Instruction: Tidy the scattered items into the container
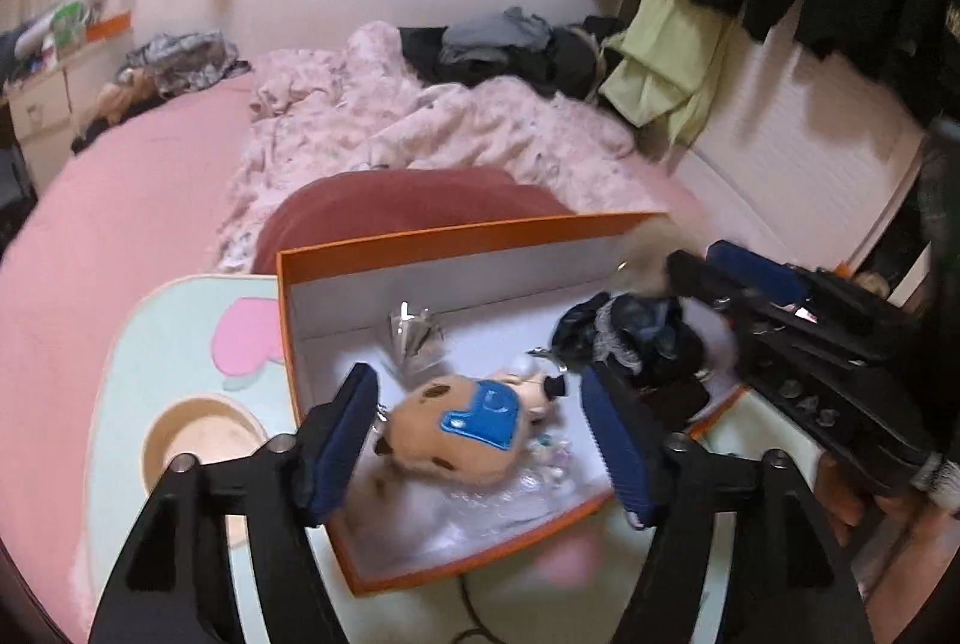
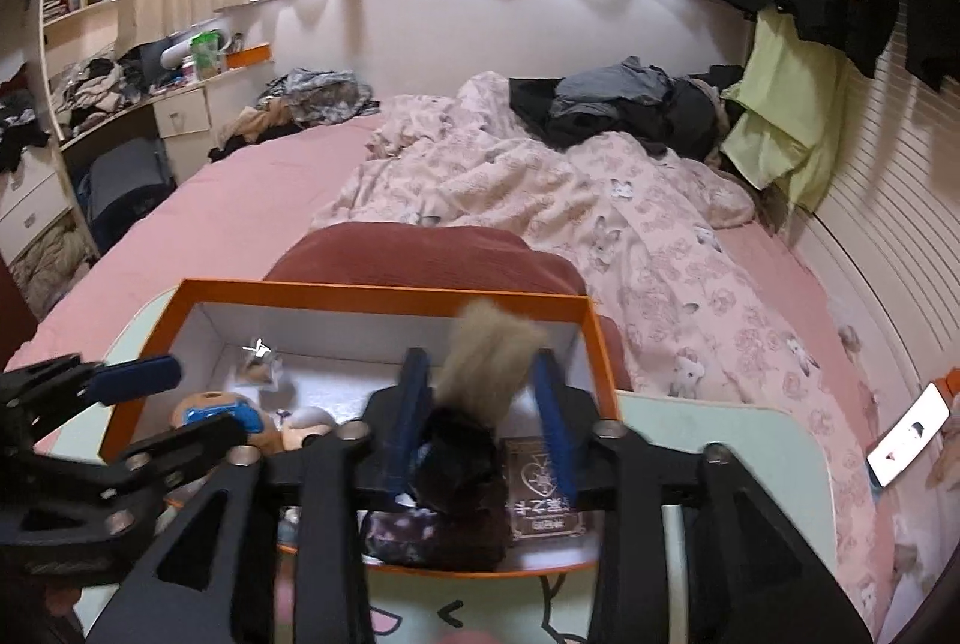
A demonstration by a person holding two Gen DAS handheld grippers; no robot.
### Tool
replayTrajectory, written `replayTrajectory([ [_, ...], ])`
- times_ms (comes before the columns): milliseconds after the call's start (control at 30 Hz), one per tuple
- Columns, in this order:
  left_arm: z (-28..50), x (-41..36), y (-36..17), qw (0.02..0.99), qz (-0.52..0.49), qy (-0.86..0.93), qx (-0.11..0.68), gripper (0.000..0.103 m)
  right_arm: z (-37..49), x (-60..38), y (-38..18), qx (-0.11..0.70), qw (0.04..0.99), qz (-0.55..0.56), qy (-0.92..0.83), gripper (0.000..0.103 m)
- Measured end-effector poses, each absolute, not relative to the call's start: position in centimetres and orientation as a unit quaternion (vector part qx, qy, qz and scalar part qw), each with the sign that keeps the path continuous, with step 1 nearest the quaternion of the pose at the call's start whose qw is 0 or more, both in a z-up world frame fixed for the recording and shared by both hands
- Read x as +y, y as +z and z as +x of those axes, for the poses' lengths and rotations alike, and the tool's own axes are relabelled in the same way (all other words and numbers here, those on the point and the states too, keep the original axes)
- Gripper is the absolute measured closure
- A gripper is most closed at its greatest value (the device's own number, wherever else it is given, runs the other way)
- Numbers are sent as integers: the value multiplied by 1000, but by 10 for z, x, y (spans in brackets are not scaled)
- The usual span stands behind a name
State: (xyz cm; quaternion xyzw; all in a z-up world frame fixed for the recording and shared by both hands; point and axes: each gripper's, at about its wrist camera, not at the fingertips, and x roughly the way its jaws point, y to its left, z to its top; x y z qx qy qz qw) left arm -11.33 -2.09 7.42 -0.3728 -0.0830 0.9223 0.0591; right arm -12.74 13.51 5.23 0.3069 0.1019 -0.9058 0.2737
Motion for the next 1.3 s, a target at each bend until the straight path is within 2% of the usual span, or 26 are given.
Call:
replayTrajectory([
  [67,-104,-17,76,63,-369,924,-72,31,-127,140,53,97,271,301,-909,37],
  [333,-93,-8,66,87,-369,924,-51,26,-142,153,24,42,310,410,-857,38],
  [700,-117,-12,64,74,-360,930,7,26,-117,147,18,57,293,401,-866,38],
  [867,-113,-24,74,75,-365,926,-55,26,-112,149,20,53,300,405,-862,38],
  [933,-103,-23,84,70,-364,927,-57,26,-110,154,24,41,294,403,-866,38],
  [967,-98,-20,89,70,-361,928,-49,25,-108,158,30,30,290,393,-872,38],
  [1100,-74,-7,117,51,-335,941,3,9,-98,167,57,3,278,358,-891,38],
  [1167,-66,-7,126,42,-327,944,6,9,-94,168,66,1,268,353,-897,34],
  [1300,-50,-8,123,36,-319,947,1,9,-88,168,66,18,256,351,-900,33],
])
